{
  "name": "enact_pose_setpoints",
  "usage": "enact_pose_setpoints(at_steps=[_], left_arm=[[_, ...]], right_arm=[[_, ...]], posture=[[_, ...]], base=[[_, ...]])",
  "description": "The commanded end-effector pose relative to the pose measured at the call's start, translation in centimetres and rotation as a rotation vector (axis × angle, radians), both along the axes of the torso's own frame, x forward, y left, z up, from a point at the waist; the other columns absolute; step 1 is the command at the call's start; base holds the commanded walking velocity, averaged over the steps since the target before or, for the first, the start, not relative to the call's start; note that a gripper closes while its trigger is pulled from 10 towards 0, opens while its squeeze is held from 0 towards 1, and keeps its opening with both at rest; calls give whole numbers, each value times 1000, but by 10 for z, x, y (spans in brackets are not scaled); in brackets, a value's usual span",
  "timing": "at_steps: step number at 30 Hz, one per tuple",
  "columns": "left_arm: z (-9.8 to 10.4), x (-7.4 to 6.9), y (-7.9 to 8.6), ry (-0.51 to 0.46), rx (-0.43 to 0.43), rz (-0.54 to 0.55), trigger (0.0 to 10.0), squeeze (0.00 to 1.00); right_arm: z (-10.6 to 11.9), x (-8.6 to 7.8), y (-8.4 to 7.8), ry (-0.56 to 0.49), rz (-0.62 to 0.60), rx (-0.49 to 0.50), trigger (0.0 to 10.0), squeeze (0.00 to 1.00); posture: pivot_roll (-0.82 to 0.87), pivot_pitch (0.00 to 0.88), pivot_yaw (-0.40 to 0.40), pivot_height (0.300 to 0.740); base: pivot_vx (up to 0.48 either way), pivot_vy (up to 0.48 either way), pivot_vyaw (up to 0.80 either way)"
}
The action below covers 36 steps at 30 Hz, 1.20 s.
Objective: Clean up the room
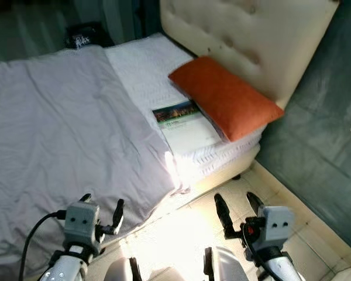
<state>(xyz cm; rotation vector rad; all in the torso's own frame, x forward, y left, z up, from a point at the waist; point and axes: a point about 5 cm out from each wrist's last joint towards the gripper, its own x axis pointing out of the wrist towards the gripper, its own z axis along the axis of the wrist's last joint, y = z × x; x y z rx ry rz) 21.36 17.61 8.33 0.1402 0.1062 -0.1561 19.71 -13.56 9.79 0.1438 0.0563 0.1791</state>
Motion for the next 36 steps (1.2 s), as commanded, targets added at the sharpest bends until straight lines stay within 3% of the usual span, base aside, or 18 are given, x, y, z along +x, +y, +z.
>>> enact_pose_setpoints(at_steps=[1,7,17,27,33,34,36], left_arm=[[-5,0,-1,20,14,-7,10000,0],[-8,14,5,73,-15,-39,10000,0],[-14,33,-15,101,-3,-142,10000,0],[-18,45,-23,122,19,-220,10000,0],[-26,69,-31,146,104,-242,10000,0],[-30,82,-26,163,130,-203,10000,0],[-32,91,-19,169,174,-168,10000,0]], right_arm=[[-4,-1,-1,16,1,-4,10000,0],[-5,0,-5,19,-5,-26,10000,0],[-13,-10,-4,60,-5,-50,10000,0],[-21,-16,-4,95,-14,-51,10000,0],[-22,-18,-3,95,-18,-53,10000,0],[-22,-19,-4,101,-27,-57,10000,0],[-22,-22,-6,104,-35,-61,10000,0]], posture=[[-24,8,-13,621],[-58,15,8,621],[-87,13,27,621],[-98,20,41,621],[-120,47,49,621],[-138,58,55,621],[-157,66,60,621]], base=[[0,0,0],[359,0,0],[467,0,0],[480,0,-720],[240,0,0],[0,0,0],[0,0,0]])
